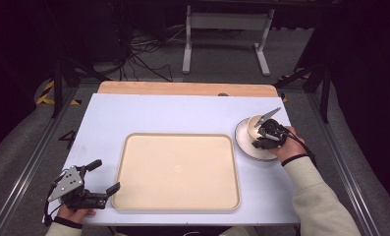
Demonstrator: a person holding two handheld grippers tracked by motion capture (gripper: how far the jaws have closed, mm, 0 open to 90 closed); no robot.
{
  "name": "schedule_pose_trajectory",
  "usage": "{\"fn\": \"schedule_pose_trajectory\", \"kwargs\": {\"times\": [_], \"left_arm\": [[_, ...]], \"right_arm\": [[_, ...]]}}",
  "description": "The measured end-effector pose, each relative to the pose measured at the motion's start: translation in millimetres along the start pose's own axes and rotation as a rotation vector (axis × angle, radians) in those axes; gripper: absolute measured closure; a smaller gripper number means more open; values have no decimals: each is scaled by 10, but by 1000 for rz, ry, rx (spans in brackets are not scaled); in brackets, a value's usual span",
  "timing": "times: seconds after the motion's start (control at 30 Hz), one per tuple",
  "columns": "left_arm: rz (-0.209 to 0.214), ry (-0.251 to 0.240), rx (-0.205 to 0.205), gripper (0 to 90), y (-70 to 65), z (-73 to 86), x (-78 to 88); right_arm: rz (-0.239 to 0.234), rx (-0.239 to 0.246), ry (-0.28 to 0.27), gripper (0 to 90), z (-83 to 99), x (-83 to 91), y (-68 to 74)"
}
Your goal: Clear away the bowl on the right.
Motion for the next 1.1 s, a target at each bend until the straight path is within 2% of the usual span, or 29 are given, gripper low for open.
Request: {"fn": "schedule_pose_trajectory", "kwargs": {"times": [0.13,0.27,0.3,0.37,0.4,0.47,0.63,0.93,1.03,1.1], "left_arm": [[0,1,2,2,1,0,-1],[-4,0,0,2,8,-1,-2],[-3,3,0,2,8,1,-1],[-4,0,0,2,8,-1,-2],[-3,4,-1,2,8,1,-1],[-3,5,-2,2,10,2,-1],[-2,4,0,2,6,2,-2],[-2,5,0,2,4,2,-3],[-2,4,1,2,5,2,-3],[-2,4,1,2,3,2,-2]], "right_arm": [[47,22,12,843,-33,40,6],[18,-10,-22,840,-95,121,6],[-4,-40,-30,840,-110,153,3],[-19,-57,-33,838,-120,179,-2],[-49,-81,-30,835,-132,227,0],[-69,-95,-22,835,-135,261,12],[-60,-82,-37,835,-158,339,29],[-68,-61,-58,834,-252,590,122],[-91,-67,-67,833,-293,673,172],[-126,-75,-72,833,-312,723,206]]}}
Point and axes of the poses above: each handheld gripper's, and its own axes: x roughly backward along the jaws, z roughly out of its underside, y roughly to its left, the point moved 10 cm from there along -x, roughly forward along the jaws, and after that the axes turned 3 degrees about y, right-handed, at the moved point
